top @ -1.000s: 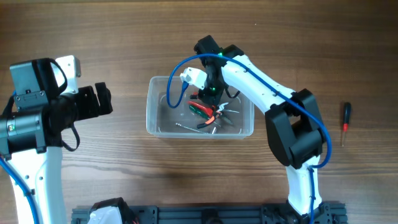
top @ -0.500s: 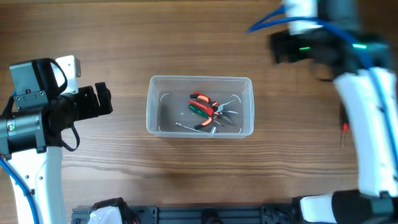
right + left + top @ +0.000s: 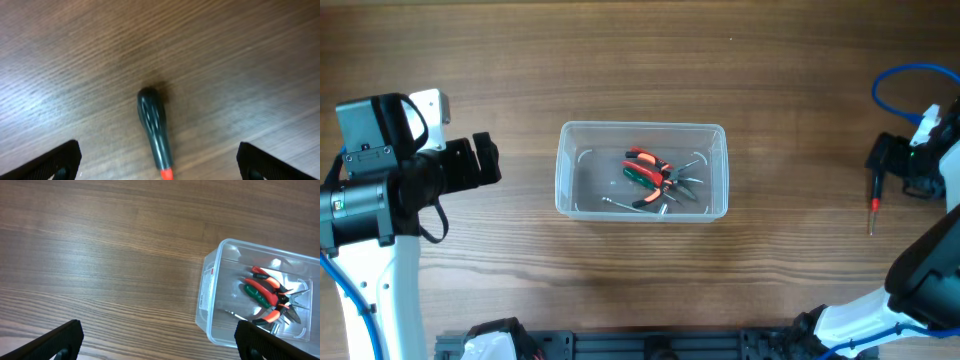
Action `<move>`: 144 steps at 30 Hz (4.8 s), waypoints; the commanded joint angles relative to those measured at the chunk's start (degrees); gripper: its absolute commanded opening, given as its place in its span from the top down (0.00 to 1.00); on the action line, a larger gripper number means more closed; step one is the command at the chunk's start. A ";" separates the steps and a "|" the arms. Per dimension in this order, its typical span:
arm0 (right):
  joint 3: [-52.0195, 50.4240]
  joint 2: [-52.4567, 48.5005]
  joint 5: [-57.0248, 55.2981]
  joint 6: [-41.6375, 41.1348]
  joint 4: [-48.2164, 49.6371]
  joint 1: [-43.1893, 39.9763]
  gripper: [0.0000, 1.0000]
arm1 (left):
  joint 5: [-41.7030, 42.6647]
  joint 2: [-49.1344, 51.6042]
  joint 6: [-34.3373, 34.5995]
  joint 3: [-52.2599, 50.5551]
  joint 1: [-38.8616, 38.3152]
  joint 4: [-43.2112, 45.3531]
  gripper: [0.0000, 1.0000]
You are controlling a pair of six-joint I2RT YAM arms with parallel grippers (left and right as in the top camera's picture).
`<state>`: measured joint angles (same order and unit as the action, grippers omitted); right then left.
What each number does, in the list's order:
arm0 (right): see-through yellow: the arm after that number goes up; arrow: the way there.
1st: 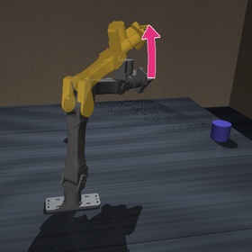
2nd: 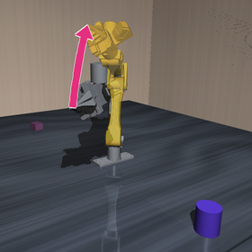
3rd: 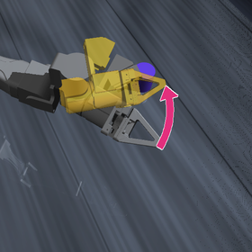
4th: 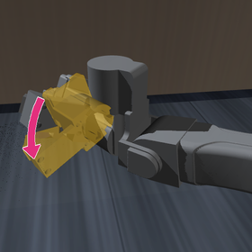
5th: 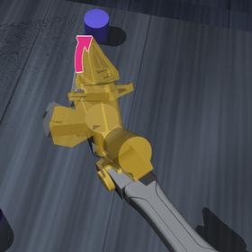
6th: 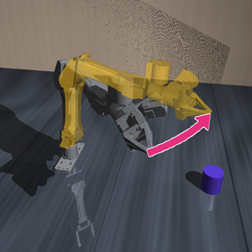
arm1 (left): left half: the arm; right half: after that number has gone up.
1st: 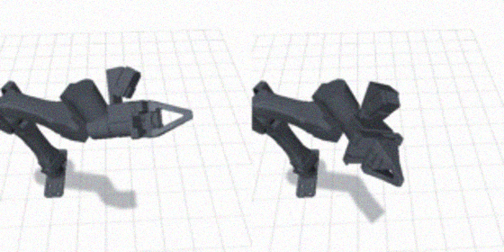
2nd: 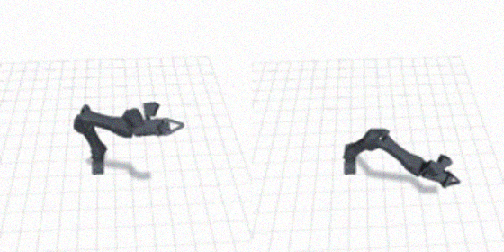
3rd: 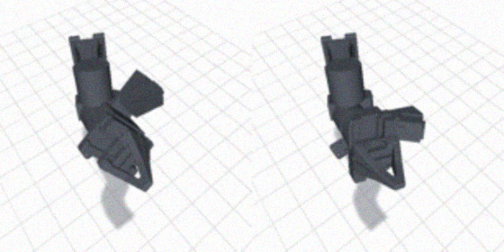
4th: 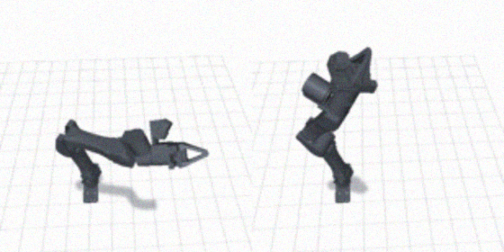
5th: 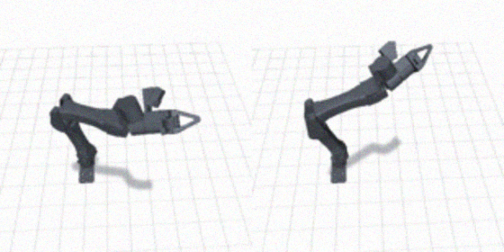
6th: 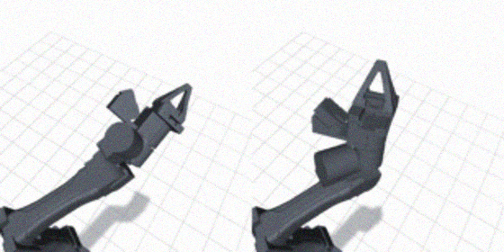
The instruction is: Pack container
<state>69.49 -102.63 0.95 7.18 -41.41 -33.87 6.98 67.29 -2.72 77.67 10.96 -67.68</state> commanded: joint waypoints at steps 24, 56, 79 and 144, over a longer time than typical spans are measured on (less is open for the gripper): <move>-3.65 -11.13 3.19 -1.33 1.29 0.15 0.62 | 1.11 0.24 0.15 -0.44 -0.26 0.15 0.00; 19.06 9.38 15.10 41.46 -11.87 57.35 0.96 | 1.11 0.24 0.11 -0.44 -0.26 0.83 0.00; 23.10 -5.18 9.29 31.56 -12.04 64.22 0.16 | 1.11 0.24 0.13 -0.44 -0.26 0.63 0.00; -38.66 102.49 9.57 4.63 0.70 37.24 0.00 | -23.54 -27.80 12.61 -33.44 -16.22 23.71 0.00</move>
<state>34.61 -0.89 8.99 11.66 -43.75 1.74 -15.62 39.48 8.97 44.75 -5.15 -44.07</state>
